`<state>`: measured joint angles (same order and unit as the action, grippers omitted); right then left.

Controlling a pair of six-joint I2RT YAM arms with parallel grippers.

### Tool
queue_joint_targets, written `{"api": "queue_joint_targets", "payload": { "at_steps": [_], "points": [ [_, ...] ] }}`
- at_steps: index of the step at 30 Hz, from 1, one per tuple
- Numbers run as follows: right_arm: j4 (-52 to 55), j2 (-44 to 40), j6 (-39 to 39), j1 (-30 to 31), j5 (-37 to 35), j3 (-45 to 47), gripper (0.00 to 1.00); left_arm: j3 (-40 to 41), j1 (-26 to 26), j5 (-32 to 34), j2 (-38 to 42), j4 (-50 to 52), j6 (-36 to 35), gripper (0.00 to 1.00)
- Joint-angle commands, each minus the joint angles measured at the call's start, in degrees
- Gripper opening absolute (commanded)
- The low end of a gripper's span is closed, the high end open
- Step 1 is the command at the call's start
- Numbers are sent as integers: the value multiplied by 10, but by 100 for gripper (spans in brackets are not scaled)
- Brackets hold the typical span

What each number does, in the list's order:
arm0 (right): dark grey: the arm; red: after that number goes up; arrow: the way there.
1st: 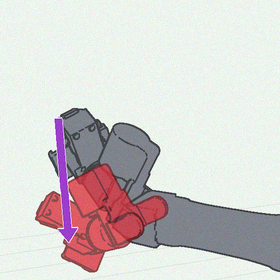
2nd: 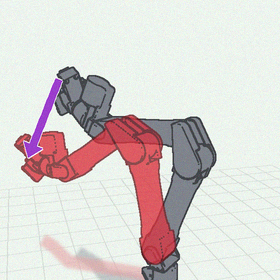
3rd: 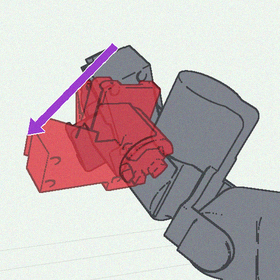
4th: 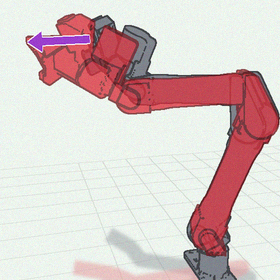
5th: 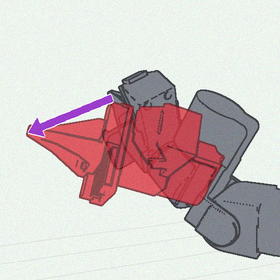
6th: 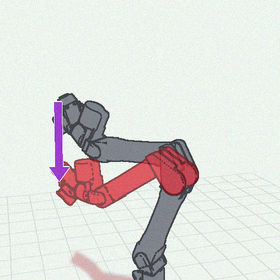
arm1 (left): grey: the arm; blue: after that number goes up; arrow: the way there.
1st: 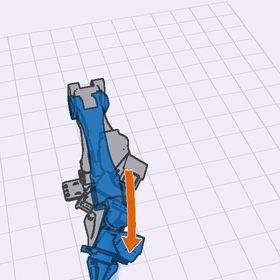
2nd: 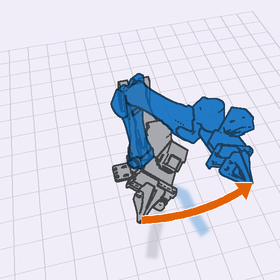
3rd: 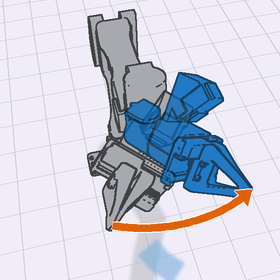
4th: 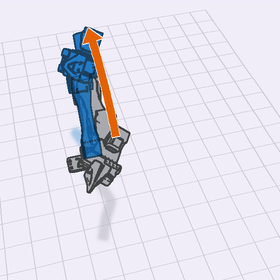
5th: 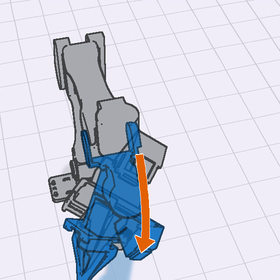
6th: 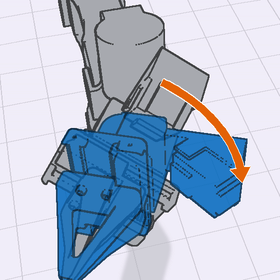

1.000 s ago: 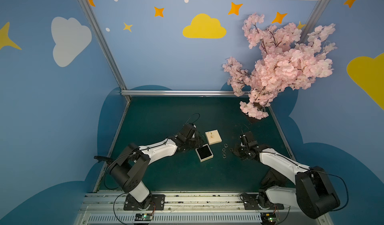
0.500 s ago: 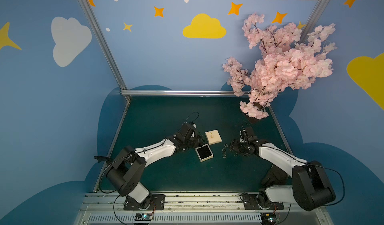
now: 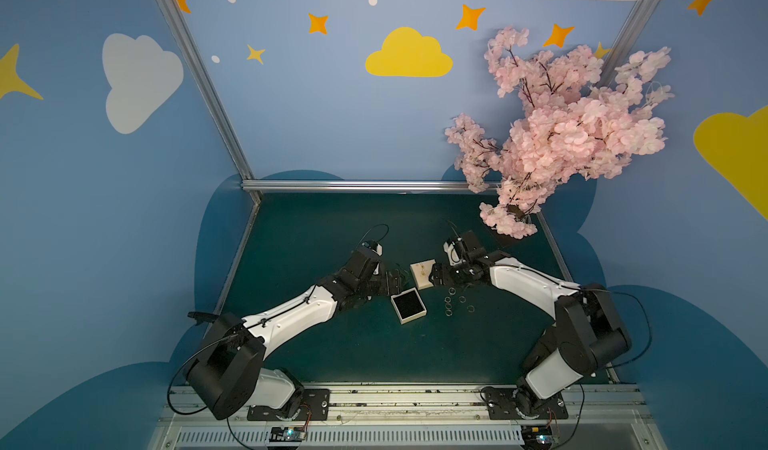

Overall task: Take the rings out of the lift-off lid box
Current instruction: Place the ring at the center of the board, then pick up the lid from the center of the board.

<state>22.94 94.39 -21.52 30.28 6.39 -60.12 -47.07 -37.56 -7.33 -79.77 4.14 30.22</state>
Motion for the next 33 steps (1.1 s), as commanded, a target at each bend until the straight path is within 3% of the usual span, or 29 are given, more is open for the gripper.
{"api": "queue_joint_targets", "payload": {
  "at_steps": [1,10,17,33],
  "points": [
    [34,40,56,23,-20,-52,91,11,4,23,8,14,-10,99],
    [84,118,105,33,-80,-132,92,16,13,35,7,17,-4,99],
    [68,137,121,32,-29,-139,92,23,25,33,-7,10,11,100],
    [95,194,123,51,-96,-187,92,23,39,16,-27,5,24,99]
  ]
}}
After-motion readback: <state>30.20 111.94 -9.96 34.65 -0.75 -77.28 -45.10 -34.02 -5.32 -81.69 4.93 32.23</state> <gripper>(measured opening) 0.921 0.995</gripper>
